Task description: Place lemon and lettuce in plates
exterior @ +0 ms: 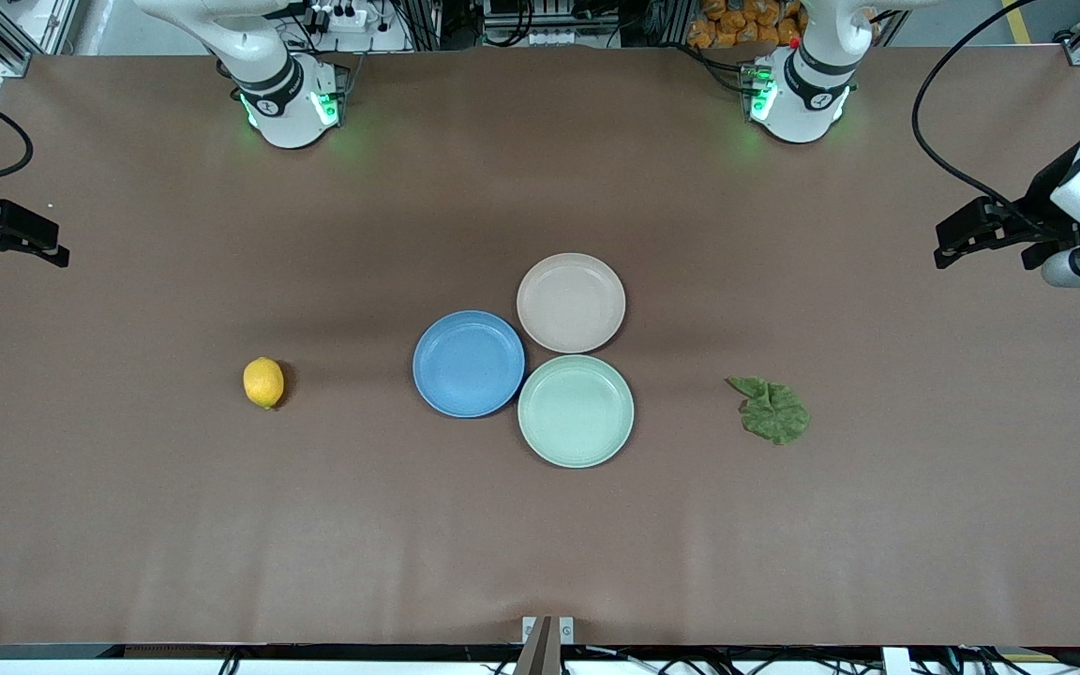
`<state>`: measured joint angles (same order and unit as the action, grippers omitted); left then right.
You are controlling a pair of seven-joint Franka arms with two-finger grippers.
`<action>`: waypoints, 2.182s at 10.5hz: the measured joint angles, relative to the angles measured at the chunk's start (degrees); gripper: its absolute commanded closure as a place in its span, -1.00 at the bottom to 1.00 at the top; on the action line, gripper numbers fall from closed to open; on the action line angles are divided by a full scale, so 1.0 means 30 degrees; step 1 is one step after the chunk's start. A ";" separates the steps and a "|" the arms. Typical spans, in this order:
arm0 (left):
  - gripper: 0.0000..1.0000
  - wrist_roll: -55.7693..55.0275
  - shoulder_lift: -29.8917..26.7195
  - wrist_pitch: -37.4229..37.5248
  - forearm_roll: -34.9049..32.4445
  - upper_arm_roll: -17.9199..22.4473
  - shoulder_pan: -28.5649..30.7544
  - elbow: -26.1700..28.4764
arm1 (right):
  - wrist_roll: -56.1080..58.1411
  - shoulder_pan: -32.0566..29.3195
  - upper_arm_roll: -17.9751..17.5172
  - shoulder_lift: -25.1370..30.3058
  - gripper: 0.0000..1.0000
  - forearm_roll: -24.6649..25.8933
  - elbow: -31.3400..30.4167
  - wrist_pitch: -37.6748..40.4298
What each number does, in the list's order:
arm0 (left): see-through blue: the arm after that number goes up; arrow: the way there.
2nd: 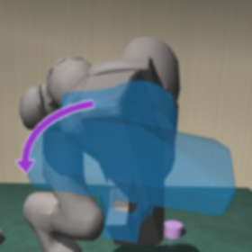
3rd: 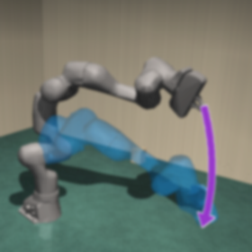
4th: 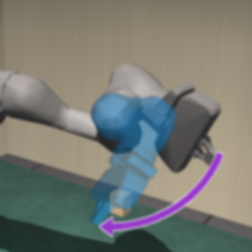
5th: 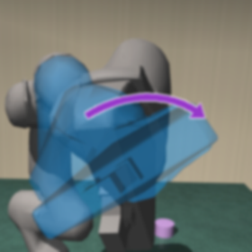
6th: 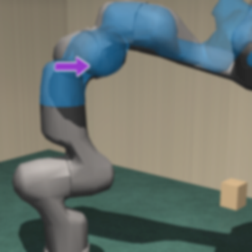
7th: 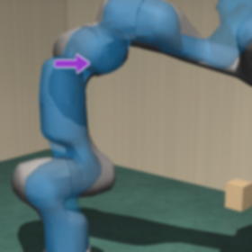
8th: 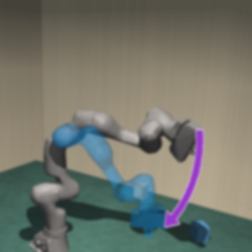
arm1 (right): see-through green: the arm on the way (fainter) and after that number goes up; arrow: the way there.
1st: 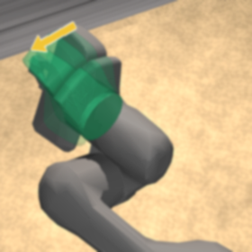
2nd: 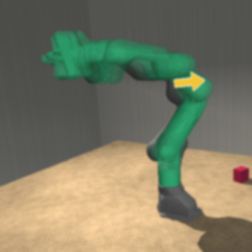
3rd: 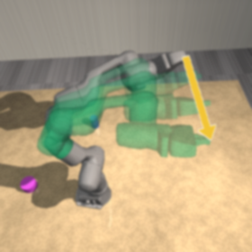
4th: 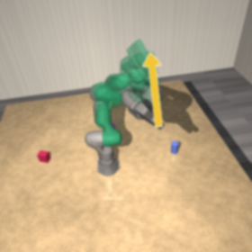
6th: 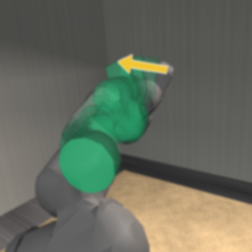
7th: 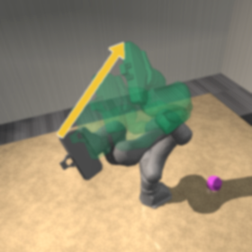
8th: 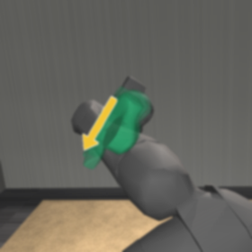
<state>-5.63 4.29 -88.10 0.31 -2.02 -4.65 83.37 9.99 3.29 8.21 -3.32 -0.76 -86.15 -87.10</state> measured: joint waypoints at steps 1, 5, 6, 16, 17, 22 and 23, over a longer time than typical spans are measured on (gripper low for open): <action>-1.00 -0.0010 0.0002 0.0000 -0.0005 0.0005 0.0016 0.0000 | 0.0000 0.0000 0.0001 0.0000 -1.00 0.0000 0.0000 0.0000; -1.00 -0.0019 0.0005 0.0000 -0.0011 0.0108 0.0121 0.0000 | 0.0000 0.0000 0.0006 0.0000 -1.00 0.0000 -0.0002 0.0000; -1.00 -0.0019 0.0005 0.0000 -0.0011 0.0121 0.0123 0.0000 | 0.0000 0.0000 0.0007 0.0000 -1.00 0.0000 -0.0002 0.0000; -1.00 -0.0598 0.3016 -0.3438 -0.0010 -0.0045 -0.0341 0.2554 | 0.0514 -0.0171 0.0212 -0.0501 -1.00 0.0000 -0.0310 -0.0586; -1.00 -0.0884 0.3562 -0.4199 -0.0010 -0.0051 -0.0531 0.2983 | 0.0571 -0.0168 0.0210 -0.0725 -1.00 -0.0026 -0.0741 -0.1558; -1.00 -0.1836 0.7625 -0.8215 -0.0009 -0.0073 -0.0944 0.3522 | 0.0599 -0.0115 0.0172 -0.1347 -1.00 -0.1417 -0.6473 -0.8538; -1.00 -0.1915 0.8380 -0.9163 -0.0010 -0.0103 -0.0974 0.3755 | 0.0599 -0.0078 0.0149 -0.1524 -1.00 -0.1468 -0.7406 -0.9570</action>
<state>-11.37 29.43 -115.58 0.28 -2.32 -7.57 94.63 11.79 3.06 8.66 -7.90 -5.16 -108.37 -115.81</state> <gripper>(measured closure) 0.000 0.000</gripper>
